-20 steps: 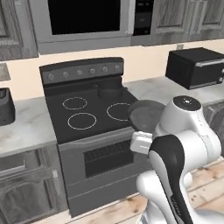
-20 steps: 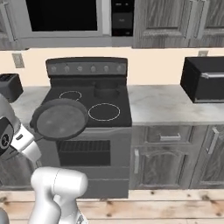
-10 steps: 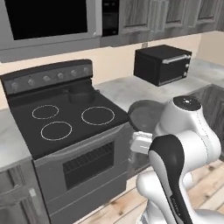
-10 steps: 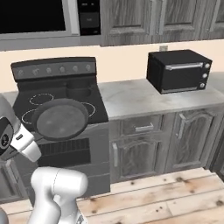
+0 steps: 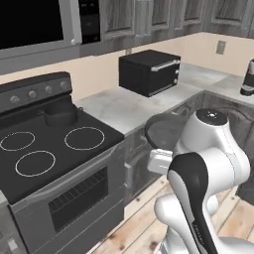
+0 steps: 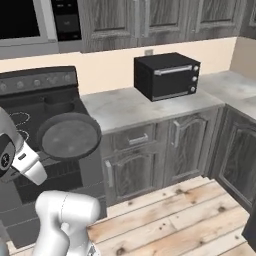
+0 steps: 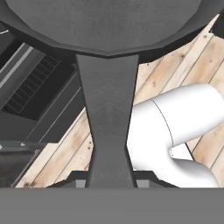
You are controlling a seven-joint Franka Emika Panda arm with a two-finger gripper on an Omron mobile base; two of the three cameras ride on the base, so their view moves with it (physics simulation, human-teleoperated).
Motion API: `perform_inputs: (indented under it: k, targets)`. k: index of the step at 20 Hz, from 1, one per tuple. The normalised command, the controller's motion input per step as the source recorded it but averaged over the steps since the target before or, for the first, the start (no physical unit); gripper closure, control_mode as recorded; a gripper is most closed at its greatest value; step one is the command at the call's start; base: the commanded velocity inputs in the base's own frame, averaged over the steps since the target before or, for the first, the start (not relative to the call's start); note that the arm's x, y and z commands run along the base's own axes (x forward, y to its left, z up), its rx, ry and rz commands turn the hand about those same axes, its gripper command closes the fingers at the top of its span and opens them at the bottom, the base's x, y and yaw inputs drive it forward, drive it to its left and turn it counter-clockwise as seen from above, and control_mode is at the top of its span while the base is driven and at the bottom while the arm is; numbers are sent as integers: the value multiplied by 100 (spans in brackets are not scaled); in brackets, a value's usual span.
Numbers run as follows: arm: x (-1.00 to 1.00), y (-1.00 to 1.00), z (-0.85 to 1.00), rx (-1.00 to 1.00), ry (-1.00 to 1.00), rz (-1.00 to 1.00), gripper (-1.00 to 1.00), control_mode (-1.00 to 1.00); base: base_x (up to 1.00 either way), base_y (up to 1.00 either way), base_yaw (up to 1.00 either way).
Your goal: Move the pot and pan from the stove into the sink.
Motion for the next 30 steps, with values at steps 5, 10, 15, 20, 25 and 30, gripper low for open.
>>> perform_inputs:
  k: [5,10,15,20,25,30]
  targets:
    - [0,0,0,0,0,0,100,100,0,-31,-33]
    - [0,0,0,0,0,0,100,100,0,-27,-34]
    - [0,0,0,0,0,0,100,100,0,-29,-33]
    - [0,0,0,0,0,0,100,100,0,-25,-34]
    - [0,0,0,0,0,0,100,100,0,-22,-35]
    - [0,0,0,0,0,0,100,100,0,-21,-35]
